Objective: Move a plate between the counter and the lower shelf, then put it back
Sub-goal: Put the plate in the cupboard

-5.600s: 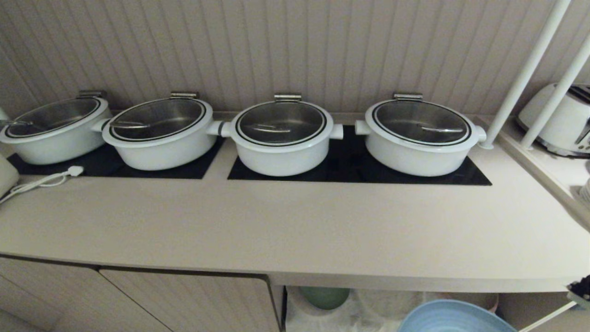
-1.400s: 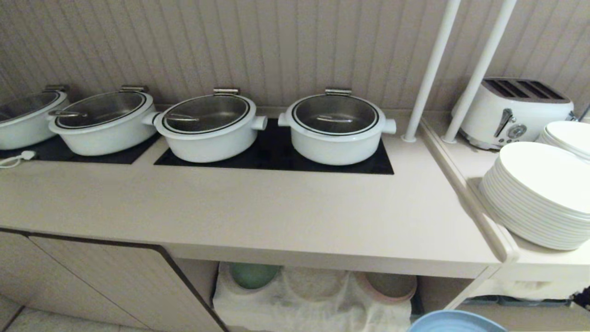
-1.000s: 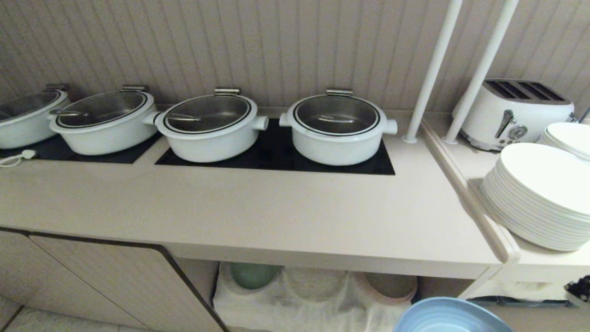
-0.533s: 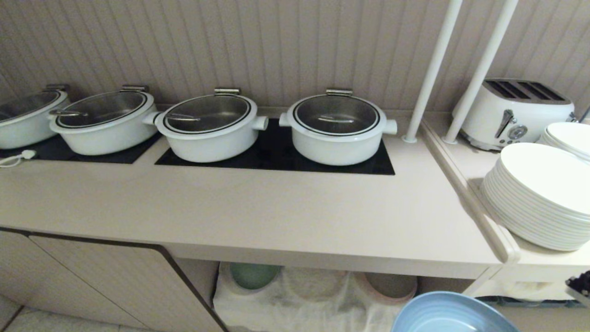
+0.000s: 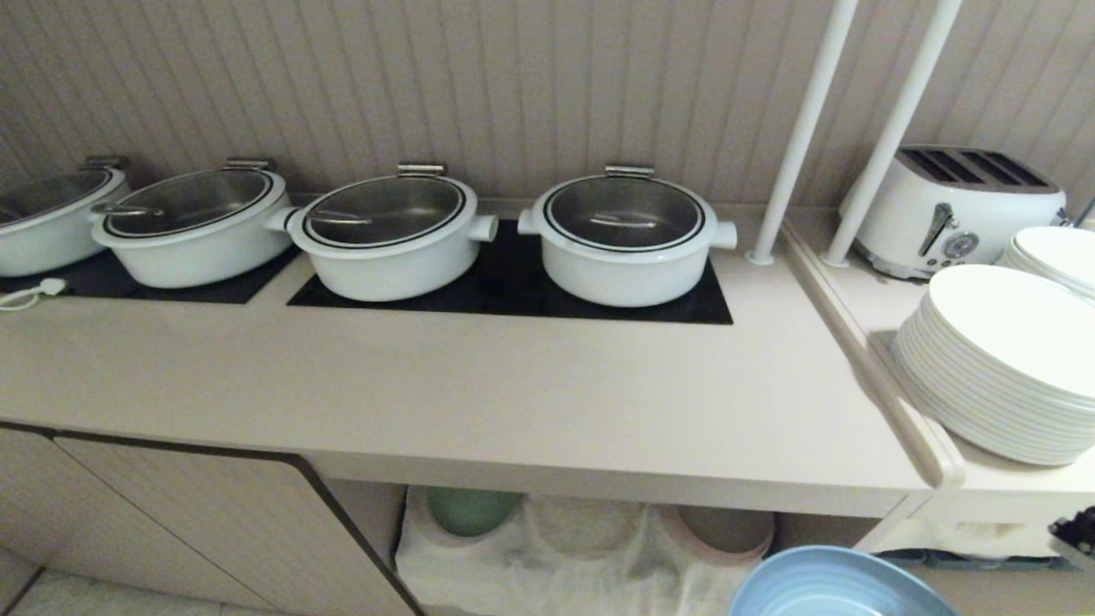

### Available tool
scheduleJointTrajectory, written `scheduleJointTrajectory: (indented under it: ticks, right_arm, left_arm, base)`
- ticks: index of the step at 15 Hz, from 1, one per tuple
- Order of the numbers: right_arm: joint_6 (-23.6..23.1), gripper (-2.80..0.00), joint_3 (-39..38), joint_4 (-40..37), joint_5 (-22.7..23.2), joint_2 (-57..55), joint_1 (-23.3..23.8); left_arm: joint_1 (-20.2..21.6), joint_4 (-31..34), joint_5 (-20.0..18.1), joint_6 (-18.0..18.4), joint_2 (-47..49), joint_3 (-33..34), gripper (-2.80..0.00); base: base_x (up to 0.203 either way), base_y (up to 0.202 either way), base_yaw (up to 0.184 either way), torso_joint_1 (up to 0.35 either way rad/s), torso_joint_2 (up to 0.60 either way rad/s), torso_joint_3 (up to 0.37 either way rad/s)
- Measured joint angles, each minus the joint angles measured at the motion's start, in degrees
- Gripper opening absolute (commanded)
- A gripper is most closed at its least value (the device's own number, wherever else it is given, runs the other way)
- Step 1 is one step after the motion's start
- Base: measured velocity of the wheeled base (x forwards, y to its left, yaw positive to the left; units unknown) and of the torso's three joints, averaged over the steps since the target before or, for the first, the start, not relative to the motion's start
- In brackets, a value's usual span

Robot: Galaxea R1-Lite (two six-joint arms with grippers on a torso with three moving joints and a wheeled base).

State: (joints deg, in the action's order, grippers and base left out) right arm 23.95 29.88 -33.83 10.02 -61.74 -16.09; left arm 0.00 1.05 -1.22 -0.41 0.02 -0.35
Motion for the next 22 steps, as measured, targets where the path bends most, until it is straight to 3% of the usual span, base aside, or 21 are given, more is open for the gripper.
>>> scheduleJointTrajectory:
  ticks: [22]
  right_arm:
    - [0.0, -2.80, -2.9, -0.5, 0.7, 4.0, -0.6]
  left_arm:
    - [0.0, 0.0, 0.0, 0.0, 0.0, 0.0, -2.80]
  base:
    - [0.000, 0.000, 0.000, -0.125, 0.27, 0.138]
